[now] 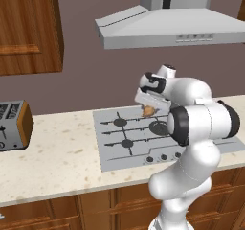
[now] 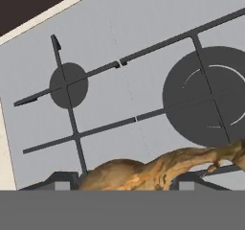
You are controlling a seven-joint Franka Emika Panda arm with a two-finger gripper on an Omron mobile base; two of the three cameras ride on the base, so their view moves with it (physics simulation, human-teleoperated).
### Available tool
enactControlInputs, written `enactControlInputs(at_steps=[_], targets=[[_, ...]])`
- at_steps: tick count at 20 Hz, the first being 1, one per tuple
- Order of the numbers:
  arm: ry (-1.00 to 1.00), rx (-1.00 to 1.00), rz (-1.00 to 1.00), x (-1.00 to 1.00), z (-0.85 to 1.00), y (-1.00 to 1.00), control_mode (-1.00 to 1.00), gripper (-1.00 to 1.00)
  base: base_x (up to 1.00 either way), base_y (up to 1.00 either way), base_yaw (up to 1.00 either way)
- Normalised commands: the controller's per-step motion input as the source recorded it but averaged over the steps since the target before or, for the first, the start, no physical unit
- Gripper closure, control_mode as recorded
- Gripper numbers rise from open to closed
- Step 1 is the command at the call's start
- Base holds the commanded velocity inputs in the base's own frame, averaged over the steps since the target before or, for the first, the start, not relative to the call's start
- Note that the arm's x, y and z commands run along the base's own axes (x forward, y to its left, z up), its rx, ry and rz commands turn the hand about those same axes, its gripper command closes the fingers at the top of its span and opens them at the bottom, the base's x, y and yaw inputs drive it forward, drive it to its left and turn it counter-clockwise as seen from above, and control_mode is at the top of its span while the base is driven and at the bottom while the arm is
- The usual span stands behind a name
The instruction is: Place the pan on the rear right burner on the stove. Then place the tomato and the onion in the pan and turn on the rear right burner.
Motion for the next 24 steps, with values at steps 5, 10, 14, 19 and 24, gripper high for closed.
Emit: enactControlInputs(at_steps=[5,10,14,19,24], targets=[[0.0,0.0,0.0,0.0,0.01,-0.6,-1.0,1.0,0.0,0.0,0.0],[0.0,0.0,0.0,0.0,0.05,-0.61,-1.0,1.0,0.0,0.0,0.0],[0.0,0.0,0.0,0.03,0.08,-0.59,-1.0,1.0,0.0,0.0,0.0],[0.0,0.0,0.0,0.08,0.09,-0.53,-1.0,1.0,0.0,0.0,0.0],[0.0,0.0,0.0,0.25,0.09,-0.57,-1.0,1.0,0.0,0.0,0.0]])
